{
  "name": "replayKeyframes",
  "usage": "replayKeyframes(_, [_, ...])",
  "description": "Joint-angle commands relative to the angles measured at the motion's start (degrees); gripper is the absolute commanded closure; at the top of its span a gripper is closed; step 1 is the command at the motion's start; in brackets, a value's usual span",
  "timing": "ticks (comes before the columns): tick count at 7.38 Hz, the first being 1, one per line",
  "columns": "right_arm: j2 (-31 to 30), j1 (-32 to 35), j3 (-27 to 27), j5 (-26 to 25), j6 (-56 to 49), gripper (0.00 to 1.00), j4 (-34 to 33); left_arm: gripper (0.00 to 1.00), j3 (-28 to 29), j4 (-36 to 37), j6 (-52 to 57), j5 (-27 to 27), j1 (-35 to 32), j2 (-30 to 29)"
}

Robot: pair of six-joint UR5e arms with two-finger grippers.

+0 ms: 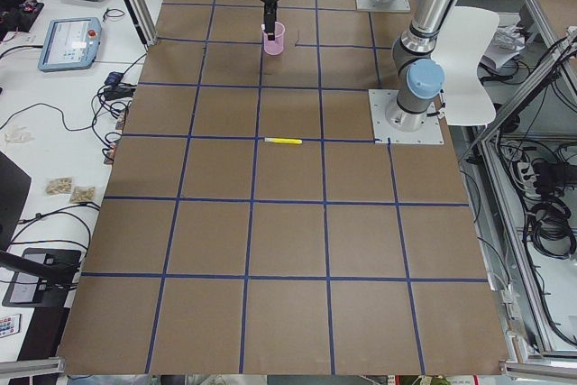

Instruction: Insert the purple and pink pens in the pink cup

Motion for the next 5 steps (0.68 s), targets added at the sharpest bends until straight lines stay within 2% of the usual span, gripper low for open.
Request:
replayKeyframes(1, [0.01,0.00,0.09,0.19,0.02,0.00,-0.17,0.00,-1.33,-0.34,-0.33,-1.47,0.62,1.27])
replayKeyframes(2, [0.01,0.00,0.18,0.28,0.11,0.00,-0.25,0.00,-1.33,-0.34,-0.77,-2.87,0.62,1.63])
replayKeyframes(5, [-0.08,0.00,0.27,0.28,0.19,0.00,-0.34,0.00,-1.51,-0.51,-1.83,-2.27,0.62,1.89])
